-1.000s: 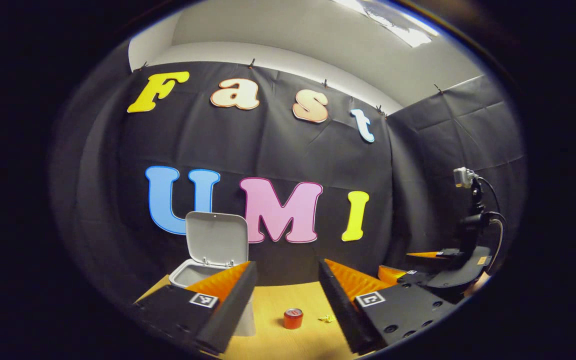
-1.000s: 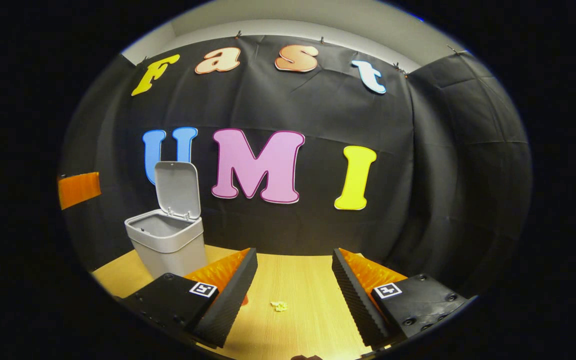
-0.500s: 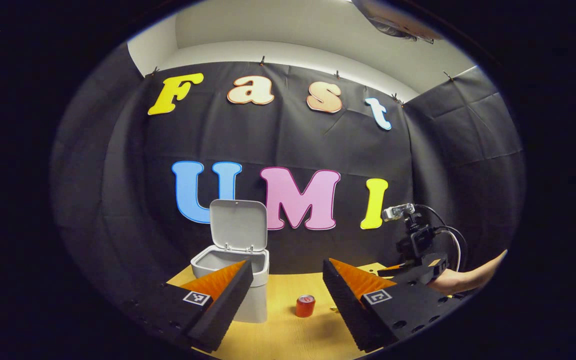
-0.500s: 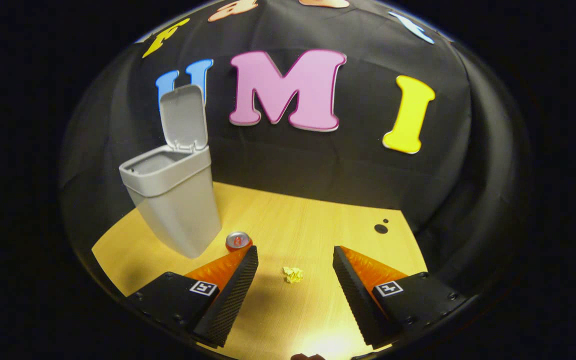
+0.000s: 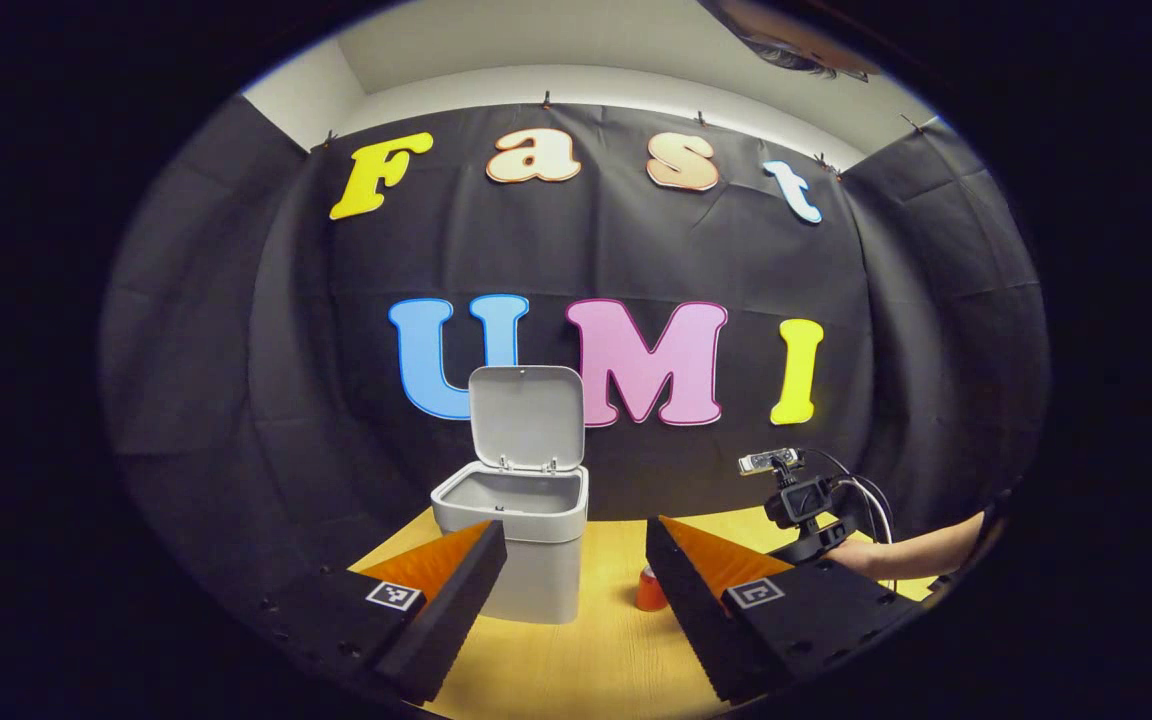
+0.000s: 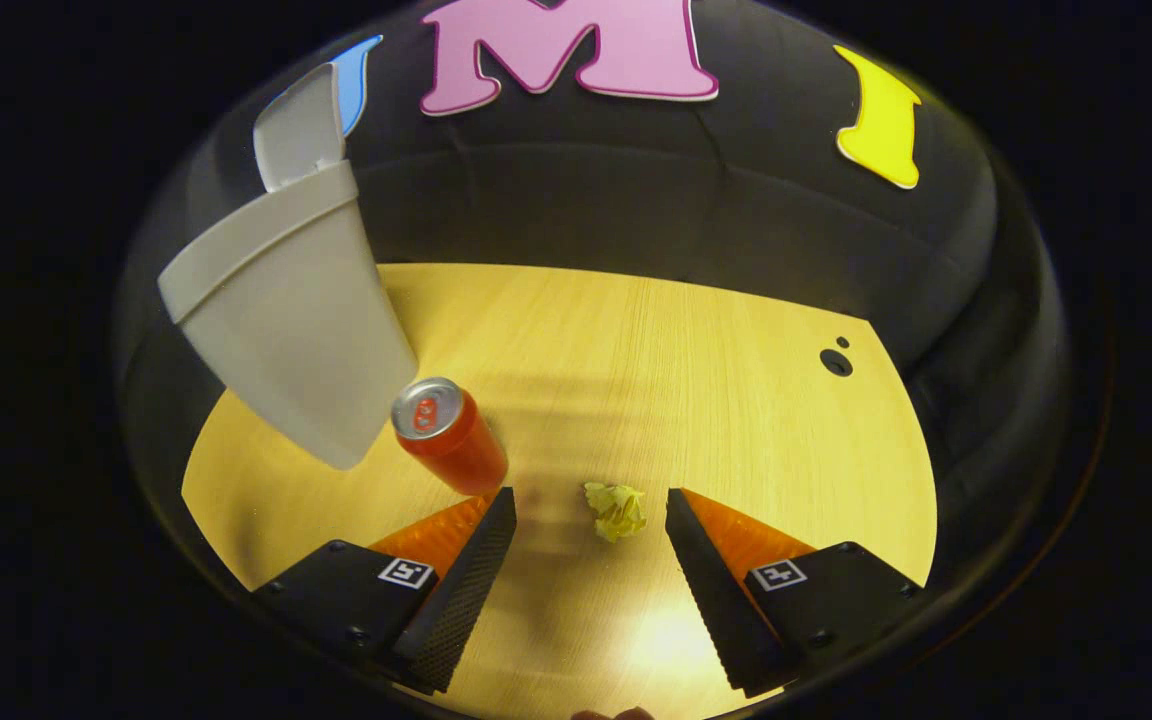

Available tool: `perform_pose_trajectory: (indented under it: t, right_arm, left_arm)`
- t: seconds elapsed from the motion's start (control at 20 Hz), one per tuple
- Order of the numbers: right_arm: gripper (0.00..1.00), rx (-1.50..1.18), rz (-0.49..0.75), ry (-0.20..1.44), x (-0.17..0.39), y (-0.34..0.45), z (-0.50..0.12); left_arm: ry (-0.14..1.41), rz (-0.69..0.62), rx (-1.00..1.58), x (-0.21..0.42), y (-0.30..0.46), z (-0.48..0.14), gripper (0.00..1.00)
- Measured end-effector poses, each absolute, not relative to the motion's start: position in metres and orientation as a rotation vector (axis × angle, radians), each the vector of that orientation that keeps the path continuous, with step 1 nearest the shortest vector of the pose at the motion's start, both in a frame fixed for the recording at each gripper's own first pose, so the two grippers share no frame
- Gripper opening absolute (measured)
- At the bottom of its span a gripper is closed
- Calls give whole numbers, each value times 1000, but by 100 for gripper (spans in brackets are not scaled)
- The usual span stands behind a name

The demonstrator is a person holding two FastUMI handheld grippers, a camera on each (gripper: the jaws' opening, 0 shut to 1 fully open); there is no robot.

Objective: Press the lid of the desktop garbage bin to open it, pick up the crumpled paper on the desktop and throw it into the bin, then pick up the pop can on the desktop and drop it into the bin, and finally close the garbage bin lid.

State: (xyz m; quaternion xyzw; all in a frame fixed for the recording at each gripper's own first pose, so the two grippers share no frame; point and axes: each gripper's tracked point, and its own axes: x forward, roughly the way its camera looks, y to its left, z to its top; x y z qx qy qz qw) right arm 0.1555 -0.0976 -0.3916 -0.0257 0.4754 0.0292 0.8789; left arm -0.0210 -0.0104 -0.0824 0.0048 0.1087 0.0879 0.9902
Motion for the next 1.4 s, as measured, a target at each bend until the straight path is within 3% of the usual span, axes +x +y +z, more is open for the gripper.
perform_pose_trajectory:
  t: [0.45, 0.7, 0.8, 1.0, 1.05, 1.15, 1.2, 1.25, 1.3, 1.35, 1.4]
  right_arm:
    - [98, -37, 4, 1225, 155, -116, -477]
    - [97, 6, -16, 1220, 165, -114, -488]
    - [92, -3, -37, 1224, 166, -120, -487]
    - [60, -30, -3, 1228, 164, -128, -483]
    - [60, -36, -2, 1229, 163, -129, -481]
    - [31, -34, 2, 1242, 160, -130, -479]
    - [31, -29, 1, 1243, 158, -129, -476]
    - [42, -22, 12, 1249, 153, -127, -467]
    - [27, -28, 19, 1237, 150, -126, -456]
    - [41, -45, 23, 1203, 151, -125, -443]
    - [41, -64, 21, 1158, 158, -126, -430]
  left_arm:
    - [276, 270, -18, -25, 11, -105, 95]
    - [291, 278, -25, -22, 7, -110, 95]
    - [290, 278, -29, -20, 5, -112, 95]
    - [293, 261, -36, -13, -4, -114, 95]
    - [297, 247, -33, -12, -8, -115, 95]
    - [303, 222, -15, -9, -11, -116, 95]
    - [304, 208, -2, -8, -13, -114, 95]
    - [303, 195, 7, -7, -13, -115, 95]
    - [304, 182, 9, -6, -14, -115, 95]
    - [301, 171, 5, -4, -13, -113, 95]
    - [296, 161, -3, -2, -12, -112, 95]
